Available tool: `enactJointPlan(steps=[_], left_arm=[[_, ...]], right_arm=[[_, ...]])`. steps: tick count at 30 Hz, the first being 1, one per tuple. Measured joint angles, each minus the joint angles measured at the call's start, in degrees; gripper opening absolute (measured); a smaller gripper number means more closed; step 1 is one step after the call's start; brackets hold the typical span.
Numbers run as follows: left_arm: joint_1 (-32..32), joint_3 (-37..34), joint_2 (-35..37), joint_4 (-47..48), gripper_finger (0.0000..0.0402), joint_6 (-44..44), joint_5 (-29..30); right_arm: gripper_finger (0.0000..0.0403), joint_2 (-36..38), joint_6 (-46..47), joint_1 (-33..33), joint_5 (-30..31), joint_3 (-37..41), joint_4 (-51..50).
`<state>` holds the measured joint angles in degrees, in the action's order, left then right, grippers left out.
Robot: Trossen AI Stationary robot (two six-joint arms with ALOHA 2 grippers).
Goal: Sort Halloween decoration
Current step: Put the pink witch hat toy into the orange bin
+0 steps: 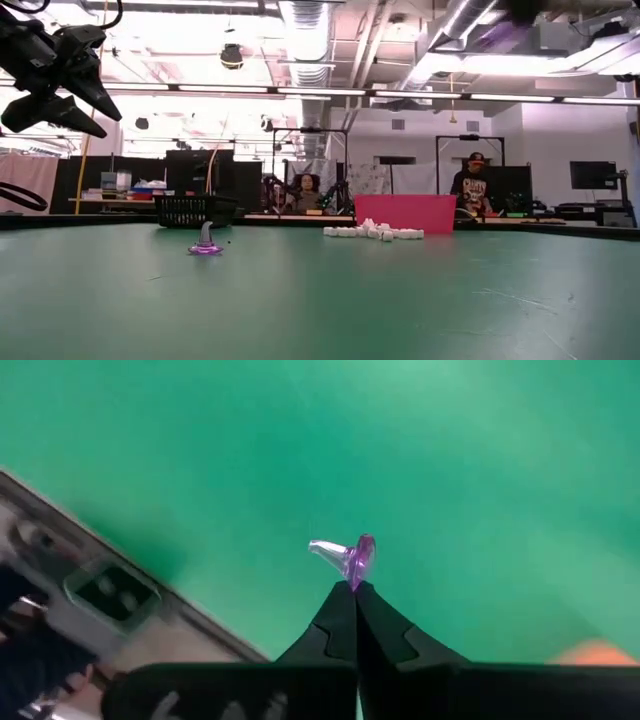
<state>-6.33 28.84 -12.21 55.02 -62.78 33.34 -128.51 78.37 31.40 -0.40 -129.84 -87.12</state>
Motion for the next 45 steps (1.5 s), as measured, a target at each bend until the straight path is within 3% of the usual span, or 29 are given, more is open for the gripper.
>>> enactJointPlan(steps=[7,17,23,28,39,45], left_arm=[[0.0,0.0,0.0,0.0,0.0183,0.0,0.0],[0.0,0.0,0.0,0.0,0.0183,0.0,0.0],[0.0,0.0,0.0,0.0,0.0183,0.0,0.0],[0.0,0.0,0.0,0.0,0.0183,0.0,0.0],[0.0,0.0,0.0,0.0,0.0183,0.0,0.2],[0.0,0.0,0.0,0.0,0.0183,-1.2,0.5]], right_arm=[[0.0014,7.8,6.2,4.1,-1.3,4.9,-2.6],[0.0014,27.0,32.5,14.6,-1.1,27.9,-0.2],[0.0014,34.6,47.5,22.5,-1.9,41.8,10.8],[0.0016,34.6,47.9,24.1,-6.6,48.2,17.1],[0.0043,37.4,47.2,25.3,-9.3,50.4,13.2],[0.0077,39.4,46.8,25.7,-10.1,50.4,9.6]])
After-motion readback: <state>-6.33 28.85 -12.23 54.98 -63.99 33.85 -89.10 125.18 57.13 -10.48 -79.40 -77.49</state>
